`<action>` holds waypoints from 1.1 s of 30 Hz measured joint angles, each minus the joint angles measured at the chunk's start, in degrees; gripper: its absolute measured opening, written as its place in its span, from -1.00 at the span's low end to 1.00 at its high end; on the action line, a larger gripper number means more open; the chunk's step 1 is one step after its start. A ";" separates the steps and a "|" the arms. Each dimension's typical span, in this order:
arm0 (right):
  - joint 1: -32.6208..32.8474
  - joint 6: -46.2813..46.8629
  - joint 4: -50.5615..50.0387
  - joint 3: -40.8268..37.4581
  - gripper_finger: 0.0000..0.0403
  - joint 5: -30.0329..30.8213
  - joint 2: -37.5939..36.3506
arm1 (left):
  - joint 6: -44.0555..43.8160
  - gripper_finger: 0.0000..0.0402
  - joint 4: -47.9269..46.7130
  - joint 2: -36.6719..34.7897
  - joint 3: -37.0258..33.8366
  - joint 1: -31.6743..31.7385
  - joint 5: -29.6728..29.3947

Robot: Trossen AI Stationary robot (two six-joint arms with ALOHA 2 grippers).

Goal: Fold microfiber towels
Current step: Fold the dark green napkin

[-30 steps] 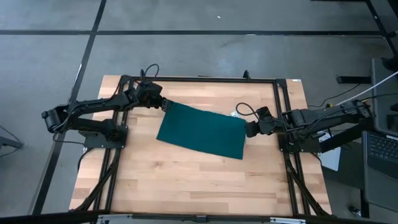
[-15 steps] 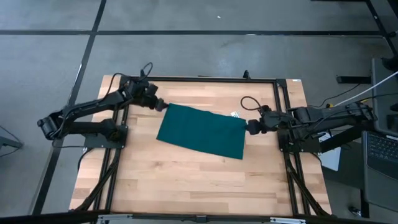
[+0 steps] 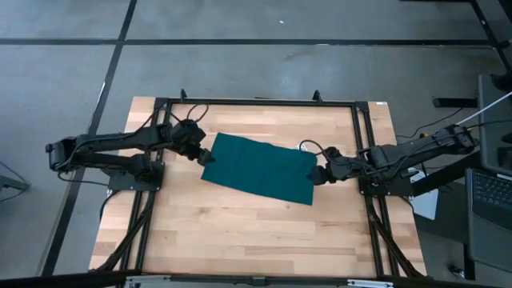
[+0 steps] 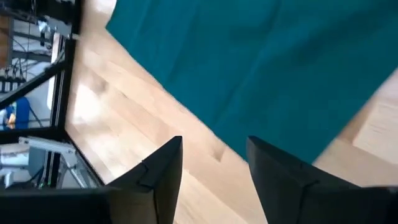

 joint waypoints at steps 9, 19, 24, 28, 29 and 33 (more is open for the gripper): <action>-0.04 -0.81 6.57 0.00 -0.13 3.41 3.35 | -1.82 -0.12 0.07 4.37 0.00 -1.07 -0.88; -0.07 -0.15 13.52 0.02 -0.13 3.88 8.45 | -3.53 -0.10 10.18 9.27 0.00 -1.14 -1.94; -0.35 0.08 14.75 0.00 -0.19 3.82 8.73 | -5.72 -0.10 20.85 13.01 0.00 -1.40 -1.50; -0.65 0.27 16.44 0.00 -0.22 3.78 8.69 | -7.33 -0.10 28.64 16.17 0.00 -1.40 0.70; -0.66 0.27 16.47 0.02 -0.22 3.78 8.69 | -7.55 -0.10 30.03 16.91 0.00 -1.40 1.02; -0.54 1.74 16.12 0.02 -0.20 3.73 8.69 | -7.66 -0.10 33.14 18.72 0.00 -1.40 1.97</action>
